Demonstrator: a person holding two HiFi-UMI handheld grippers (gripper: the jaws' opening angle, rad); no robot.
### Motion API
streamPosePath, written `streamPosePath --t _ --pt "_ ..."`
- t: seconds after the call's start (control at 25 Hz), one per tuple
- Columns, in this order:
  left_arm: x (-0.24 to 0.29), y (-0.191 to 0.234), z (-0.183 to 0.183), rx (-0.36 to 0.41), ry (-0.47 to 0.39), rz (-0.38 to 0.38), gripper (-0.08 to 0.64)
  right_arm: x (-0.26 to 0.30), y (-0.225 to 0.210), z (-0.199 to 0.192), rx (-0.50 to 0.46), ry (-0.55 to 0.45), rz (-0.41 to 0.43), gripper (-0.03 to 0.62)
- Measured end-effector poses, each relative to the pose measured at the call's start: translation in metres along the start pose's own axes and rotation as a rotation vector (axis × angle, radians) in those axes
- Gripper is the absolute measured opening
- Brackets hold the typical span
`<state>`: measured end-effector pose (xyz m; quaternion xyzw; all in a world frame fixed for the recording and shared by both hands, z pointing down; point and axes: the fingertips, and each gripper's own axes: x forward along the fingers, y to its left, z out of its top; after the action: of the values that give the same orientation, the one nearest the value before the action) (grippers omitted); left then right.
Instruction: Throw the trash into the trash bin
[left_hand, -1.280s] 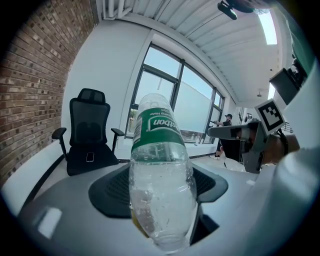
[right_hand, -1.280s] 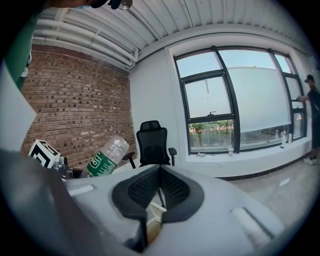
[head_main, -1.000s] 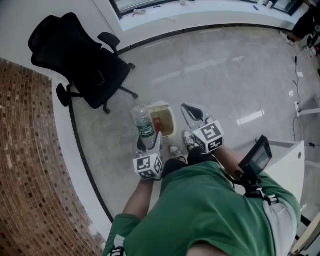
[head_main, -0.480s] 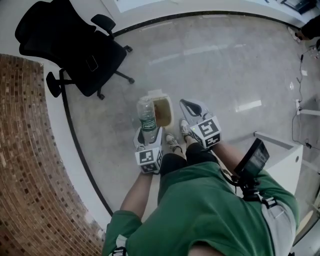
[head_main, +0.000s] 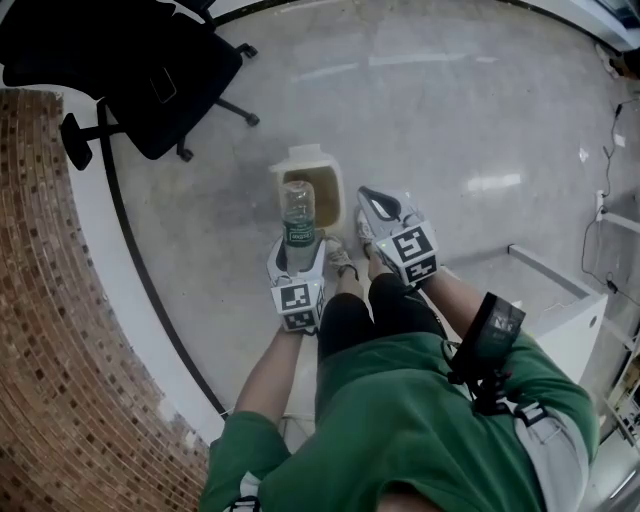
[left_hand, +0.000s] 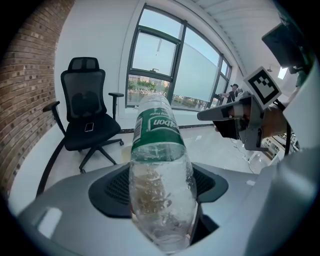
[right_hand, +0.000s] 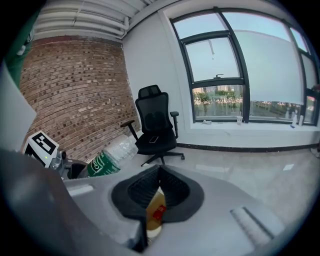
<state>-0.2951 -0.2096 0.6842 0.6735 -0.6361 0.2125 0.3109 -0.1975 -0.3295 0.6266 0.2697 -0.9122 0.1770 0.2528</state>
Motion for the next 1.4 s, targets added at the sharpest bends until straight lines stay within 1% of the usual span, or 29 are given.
streamPosePath --t 0.2,0.4,0.88,1.2,1.4 --pt "0.022 0.005 -0.04 0.003 0.075 -0.004 0.341 0.023 0.002 -0.04 0.013 0.055 0.018 0.003" --pt "0.047 0.011 -0.073 0.008 0.13 -0.005 0.341 0.046 0.0 -0.073 0.016 0.096 0.031 0.003" --pt "0.115 0.02 -0.135 0.077 0.229 -0.025 0.342 0.083 -0.011 -0.142 0.033 0.174 0.048 0.003" --pt "0.158 0.026 -0.169 0.124 0.319 -0.052 0.342 0.105 -0.022 -0.176 0.054 0.207 0.048 0.003" --pt "0.18 0.032 -0.185 0.143 0.379 -0.049 0.344 0.115 -0.027 -0.193 0.069 0.227 0.05 0.003"
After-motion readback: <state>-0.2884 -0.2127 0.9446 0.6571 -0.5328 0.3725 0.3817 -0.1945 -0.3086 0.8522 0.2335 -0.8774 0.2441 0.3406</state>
